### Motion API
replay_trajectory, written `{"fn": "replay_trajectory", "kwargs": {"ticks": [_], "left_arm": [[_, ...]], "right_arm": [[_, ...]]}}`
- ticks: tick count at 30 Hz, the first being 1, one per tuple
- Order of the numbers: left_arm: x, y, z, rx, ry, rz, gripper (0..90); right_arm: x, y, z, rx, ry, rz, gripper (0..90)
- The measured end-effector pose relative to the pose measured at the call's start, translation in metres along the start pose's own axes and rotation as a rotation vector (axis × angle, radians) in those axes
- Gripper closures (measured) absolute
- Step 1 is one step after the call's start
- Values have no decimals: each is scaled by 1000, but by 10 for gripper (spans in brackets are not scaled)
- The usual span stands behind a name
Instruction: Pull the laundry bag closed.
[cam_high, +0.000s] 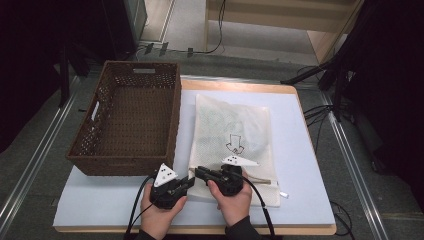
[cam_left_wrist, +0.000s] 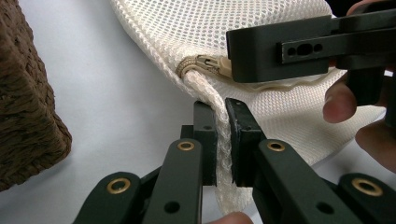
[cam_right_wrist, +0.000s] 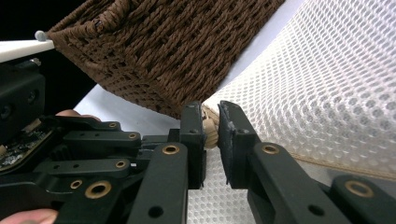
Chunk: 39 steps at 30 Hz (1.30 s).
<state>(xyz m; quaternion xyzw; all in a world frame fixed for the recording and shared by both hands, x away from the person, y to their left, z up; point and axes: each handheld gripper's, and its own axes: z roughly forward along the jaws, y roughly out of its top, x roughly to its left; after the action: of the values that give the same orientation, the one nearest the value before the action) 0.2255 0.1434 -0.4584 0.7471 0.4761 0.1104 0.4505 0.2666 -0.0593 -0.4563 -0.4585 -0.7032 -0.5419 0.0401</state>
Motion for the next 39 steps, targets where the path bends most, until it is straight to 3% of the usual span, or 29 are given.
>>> {"fn": "replay_trajectory", "kwargs": {"ticks": [7,12,17,27,35,39], "left_arm": [[1,0,1,4,-7,-12,839],[1,-1,1,2,-8,-4,840],[0,-2,2,8,-5,-1,839],[0,-2,2,7,-4,4,838],[-1,-2,2,7,-6,3,847],[3,0,-1,-13,-43,-34,865]], "right_arm": [[-3,2,3,38,23,31,807],[-3,2,0,17,35,37,808],[-1,3,-4,-9,27,20,868],[-2,2,-2,-4,51,22,830],[-2,0,1,8,38,22,851],[-5,1,-2,9,7,1,881]]}}
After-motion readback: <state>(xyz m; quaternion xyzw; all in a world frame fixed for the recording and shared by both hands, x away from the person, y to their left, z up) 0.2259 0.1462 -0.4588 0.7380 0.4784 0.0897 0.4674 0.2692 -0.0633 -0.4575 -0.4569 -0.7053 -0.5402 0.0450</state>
